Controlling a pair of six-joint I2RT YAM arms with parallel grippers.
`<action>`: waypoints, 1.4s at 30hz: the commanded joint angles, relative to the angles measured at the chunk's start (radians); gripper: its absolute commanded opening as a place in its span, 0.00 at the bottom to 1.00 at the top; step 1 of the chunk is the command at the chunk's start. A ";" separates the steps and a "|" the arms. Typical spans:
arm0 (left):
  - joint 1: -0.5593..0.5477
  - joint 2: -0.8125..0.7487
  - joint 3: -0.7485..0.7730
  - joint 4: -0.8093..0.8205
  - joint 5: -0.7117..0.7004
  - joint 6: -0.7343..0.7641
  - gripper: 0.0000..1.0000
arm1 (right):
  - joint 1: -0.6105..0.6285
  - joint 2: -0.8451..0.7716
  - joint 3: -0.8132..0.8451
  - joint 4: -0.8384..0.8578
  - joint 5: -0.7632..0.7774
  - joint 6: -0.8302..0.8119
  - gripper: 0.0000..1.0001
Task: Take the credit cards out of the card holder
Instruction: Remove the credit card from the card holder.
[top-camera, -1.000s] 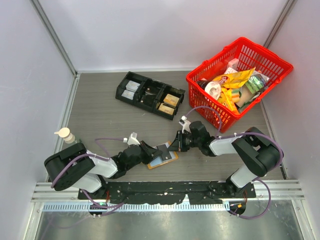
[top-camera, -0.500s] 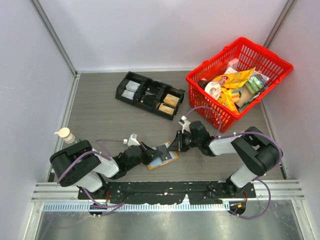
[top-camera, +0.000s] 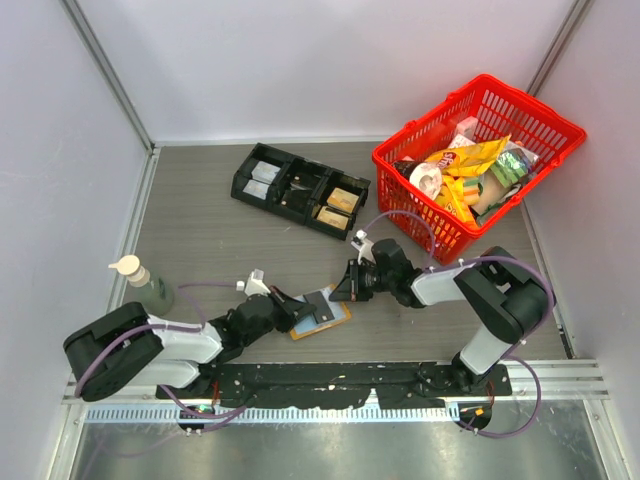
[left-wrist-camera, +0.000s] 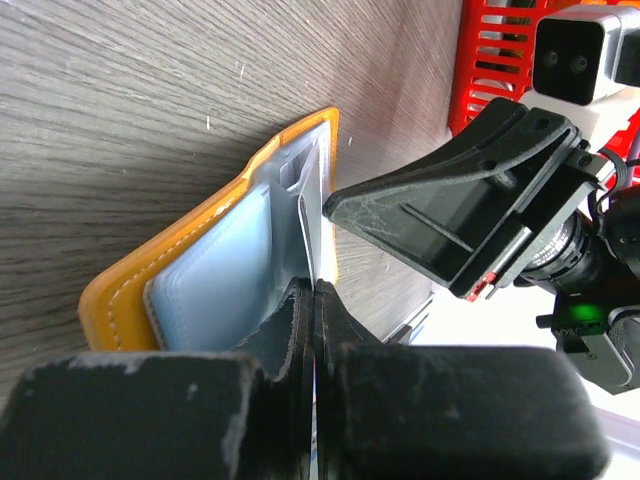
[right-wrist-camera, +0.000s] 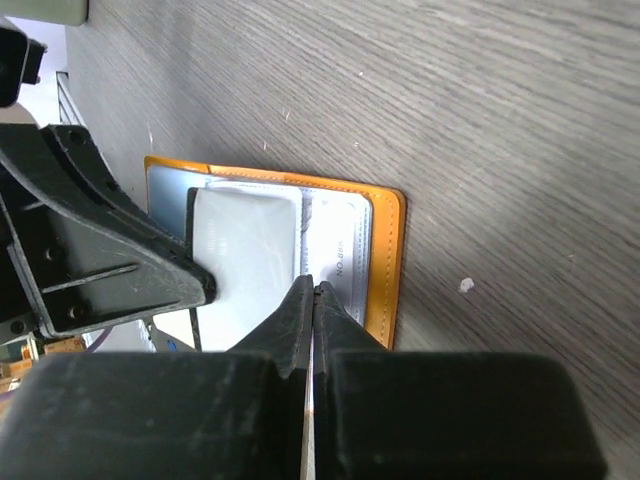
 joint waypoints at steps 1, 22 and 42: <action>0.004 -0.082 -0.007 -0.052 -0.034 -0.003 0.00 | -0.004 0.079 -0.052 -0.297 0.207 -0.086 0.01; 0.004 0.000 0.059 -0.081 -0.002 0.115 0.01 | -0.004 -0.160 -0.006 -0.214 0.101 -0.086 0.10; 0.004 0.132 0.116 -0.020 0.051 0.150 0.00 | 0.014 -0.052 0.036 -0.085 0.007 -0.085 0.18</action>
